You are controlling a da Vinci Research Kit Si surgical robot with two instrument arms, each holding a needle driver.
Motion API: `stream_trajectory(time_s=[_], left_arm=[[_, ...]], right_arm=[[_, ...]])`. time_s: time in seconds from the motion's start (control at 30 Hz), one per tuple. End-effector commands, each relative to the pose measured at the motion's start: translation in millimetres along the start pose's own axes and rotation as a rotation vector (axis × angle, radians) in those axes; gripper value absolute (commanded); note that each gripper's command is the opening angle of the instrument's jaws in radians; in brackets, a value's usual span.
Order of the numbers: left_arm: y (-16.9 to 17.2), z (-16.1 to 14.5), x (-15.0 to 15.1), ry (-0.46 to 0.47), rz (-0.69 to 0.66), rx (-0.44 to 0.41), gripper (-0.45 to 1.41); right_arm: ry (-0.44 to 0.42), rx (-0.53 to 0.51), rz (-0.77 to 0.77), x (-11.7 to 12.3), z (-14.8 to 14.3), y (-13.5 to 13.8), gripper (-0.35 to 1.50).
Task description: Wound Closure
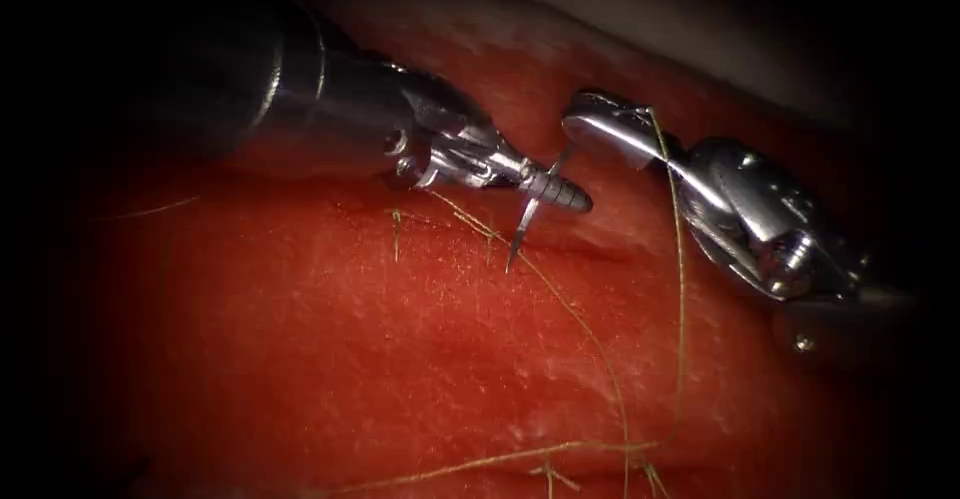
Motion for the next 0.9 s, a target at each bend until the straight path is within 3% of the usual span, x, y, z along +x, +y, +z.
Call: stream_trajectory(time_s=[0.03, 0.1, 0.17, 0.3, 0.63, 0.77, 0.9], left_arm=[[-0.5, 0.5, 0.1, 0.006, -0.006, 0.004, -0.22], [-0.3, 0.5, 0.3, 0.009, -0.007, 0.004, 0.39], [-0.5, 0.6, 0.5, 0.015, 0.051, 0.006, 0.76], [-0.8, 0.3, 0.6, 0.022, 0.123, 0.004, 0.78], [-0.8, -0.1, 0.2, -0.070, 0.266, 0.140, 0.78], [-3.7, -0.2, -0.7, -0.070, 0.523, 0.258, 0.70], [-6.0, -0.1, -2.1, -0.083, 0.572, 0.304, 0.58]], right_arm=[[0.000, 0.008, -0.001, -0.5, 0.5, 0.0, -0.35], [-0.001, 0.015, -0.002, -0.6, 0.1, 0.3, -0.35], [-0.011, 0.021, 0.004, -0.6, -0.5, 0.7, -0.35], [-0.026, 0.033, -0.032, -0.6, -1.4, 1.1, -0.35], [-0.060, 0.093, -0.175, -1.2, -2.1, 1.6, -0.35], [-0.033, 0.101, -0.382, -1.1, -1.7, 2.3, -0.35], [-0.032, 0.103, -0.470, -0.9, -1.5, 2.5, -0.35]])
